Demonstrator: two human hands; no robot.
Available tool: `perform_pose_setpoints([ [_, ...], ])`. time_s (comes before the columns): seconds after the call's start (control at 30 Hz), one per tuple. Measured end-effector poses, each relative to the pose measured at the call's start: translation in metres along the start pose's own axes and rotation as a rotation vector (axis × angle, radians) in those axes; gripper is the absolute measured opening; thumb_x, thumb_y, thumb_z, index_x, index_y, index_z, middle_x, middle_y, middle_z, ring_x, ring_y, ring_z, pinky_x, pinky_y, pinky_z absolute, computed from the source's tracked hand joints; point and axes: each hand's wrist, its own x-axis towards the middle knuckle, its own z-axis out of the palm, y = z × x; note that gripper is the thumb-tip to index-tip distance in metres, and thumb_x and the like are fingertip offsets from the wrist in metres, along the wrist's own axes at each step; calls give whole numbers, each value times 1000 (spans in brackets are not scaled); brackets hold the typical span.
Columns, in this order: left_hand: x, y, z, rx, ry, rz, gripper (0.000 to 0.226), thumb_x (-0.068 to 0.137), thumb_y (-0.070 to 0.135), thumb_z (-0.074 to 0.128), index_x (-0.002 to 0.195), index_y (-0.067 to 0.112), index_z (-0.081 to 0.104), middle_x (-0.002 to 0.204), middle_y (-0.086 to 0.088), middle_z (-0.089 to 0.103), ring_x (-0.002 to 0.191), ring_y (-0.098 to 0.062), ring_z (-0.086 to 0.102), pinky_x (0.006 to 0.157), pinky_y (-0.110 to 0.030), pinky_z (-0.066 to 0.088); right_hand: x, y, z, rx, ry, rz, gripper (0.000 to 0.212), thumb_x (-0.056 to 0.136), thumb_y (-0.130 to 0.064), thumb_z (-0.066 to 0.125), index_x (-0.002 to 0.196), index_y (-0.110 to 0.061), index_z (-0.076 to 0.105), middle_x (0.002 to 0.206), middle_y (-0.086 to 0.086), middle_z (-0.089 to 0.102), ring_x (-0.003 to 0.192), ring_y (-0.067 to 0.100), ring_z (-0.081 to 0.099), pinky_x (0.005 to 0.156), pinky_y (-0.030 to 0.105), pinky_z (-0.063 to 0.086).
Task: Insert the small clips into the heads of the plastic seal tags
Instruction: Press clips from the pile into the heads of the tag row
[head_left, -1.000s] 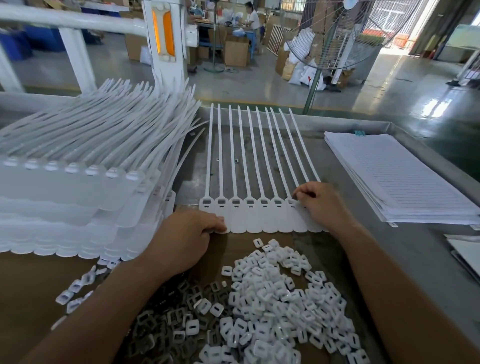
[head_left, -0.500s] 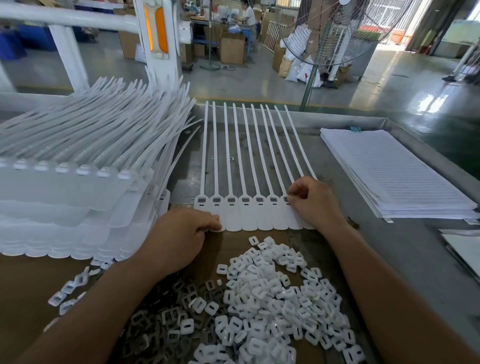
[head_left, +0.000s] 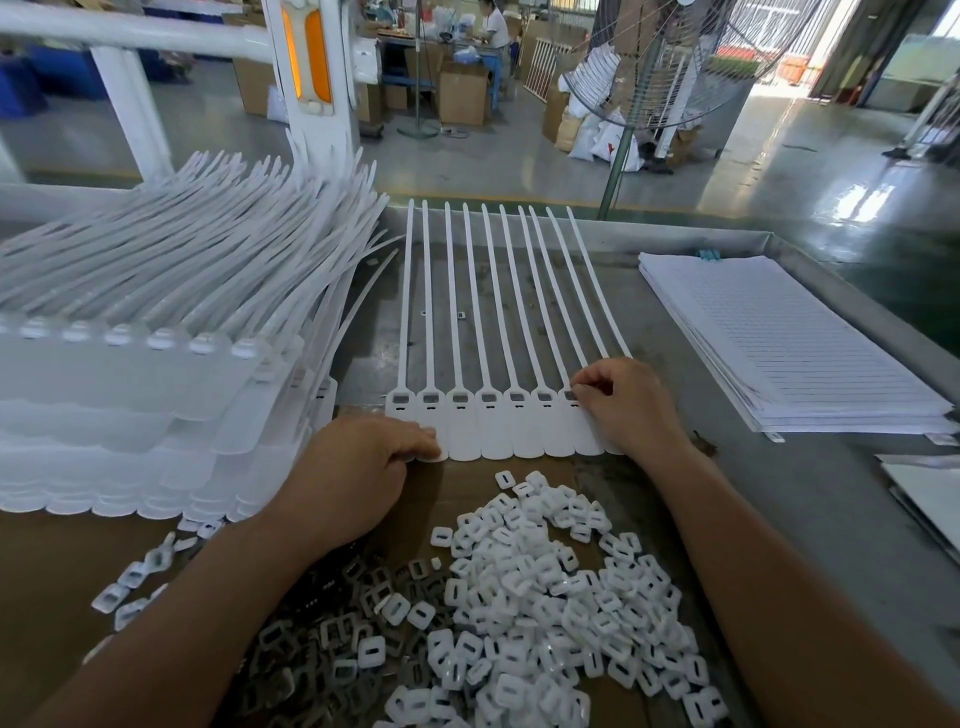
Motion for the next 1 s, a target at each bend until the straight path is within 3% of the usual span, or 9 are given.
perform_pose_setpoints([
  [0.3, 0, -1, 1, 10, -5, 0, 43, 86, -4, 45, 111, 26, 65, 122, 13, 58, 118, -3, 48, 98, -11, 24, 1, 1, 7, -31, 57, -22, 11, 91, -18, 56, 95, -16, 66, 99, -2, 62, 82, 7, 50, 75, 22, 38],
  [0.5, 1, -5, 6, 23, -9, 52, 54, 86, -10, 39, 124, 25, 56, 129, 8, 51, 122, -10, 41, 102, -19, 27, -4, -21, -14, 127, 28, -93, 10, 90, -15, 57, 92, -13, 67, 77, -14, 56, 69, 0, 51, 74, 20, 45],
  [0.63, 1, -8, 10, 71, -8, 148, 43, 91, -1, 44, 123, 24, 57, 118, 10, 50, 107, -4, 37, 88, -16, 32, -31, -60, -32, 144, -358, -257, 6, 86, -23, 61, 85, -28, 65, 76, -21, 60, 74, -3, 58, 68, 11, 45],
  [0.73, 3, -9, 9, 15, -1, 133, 35, 92, 4, 45, 117, 22, 62, 105, 17, 47, 100, -1, 39, 81, -14, 33, -59, -87, -34, 61, -578, -414, 7, 85, -25, 62, 88, -24, 68, 77, -18, 61, 74, -4, 58, 69, 8, 45],
  [0.9, 3, -9, 12, -17, 10, 142, 33, 89, 0, 49, 112, 19, 65, 95, 27, 43, 104, -4, 46, 93, -23, 38, -91, -111, -17, -34, -647, -582, 18, 86, -24, 61, 102, -20, 70, 102, -7, 65, 87, 4, 54, 77, 17, 41],
  [1.0, 3, -12, 14, -16, 33, 139, 34, 87, -3, 51, 111, 17, 66, 95, 25, 44, 103, -4, 47, 92, -18, 35, -97, -114, -8, -80, -652, -587, 22, 87, -23, 60, 106, -21, 69, 107, -3, 63, 95, 14, 55, 83, 27, 44],
])
